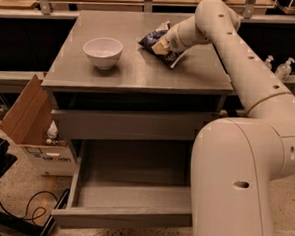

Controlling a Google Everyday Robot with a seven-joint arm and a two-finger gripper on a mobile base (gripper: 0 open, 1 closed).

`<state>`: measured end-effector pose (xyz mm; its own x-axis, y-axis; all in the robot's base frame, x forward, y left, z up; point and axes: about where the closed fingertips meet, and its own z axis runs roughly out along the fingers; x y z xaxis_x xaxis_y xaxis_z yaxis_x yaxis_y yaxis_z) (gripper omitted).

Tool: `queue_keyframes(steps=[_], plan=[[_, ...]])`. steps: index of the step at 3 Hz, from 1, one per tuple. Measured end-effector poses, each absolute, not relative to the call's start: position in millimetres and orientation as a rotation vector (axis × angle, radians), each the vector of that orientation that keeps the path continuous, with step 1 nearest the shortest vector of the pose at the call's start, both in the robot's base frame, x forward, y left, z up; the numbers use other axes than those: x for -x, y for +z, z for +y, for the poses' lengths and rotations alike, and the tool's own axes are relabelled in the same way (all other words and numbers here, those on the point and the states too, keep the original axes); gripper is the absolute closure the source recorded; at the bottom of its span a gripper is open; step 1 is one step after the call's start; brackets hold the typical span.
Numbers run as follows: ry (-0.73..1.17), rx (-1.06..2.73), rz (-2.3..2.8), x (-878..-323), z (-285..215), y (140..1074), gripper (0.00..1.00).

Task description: Place blue chip bag into middle drawer

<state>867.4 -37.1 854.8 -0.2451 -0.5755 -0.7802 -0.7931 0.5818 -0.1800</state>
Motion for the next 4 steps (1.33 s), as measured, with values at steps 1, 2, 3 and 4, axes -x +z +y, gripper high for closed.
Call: queue_keyframes(steps=[1, 2, 3, 4], plan=[[0.316, 1.096, 1.944, -867.3, -37.1, 855.0, 1.0], [0.316, 1.096, 1.944, -867.3, -37.1, 855.0, 1.0], [0.269, 1.113, 1.916, -853.2, -40.7, 889.0, 1.0], [0.133, 1.193, 1.863, -809.2, -44.3, 949.3, 1.0]])
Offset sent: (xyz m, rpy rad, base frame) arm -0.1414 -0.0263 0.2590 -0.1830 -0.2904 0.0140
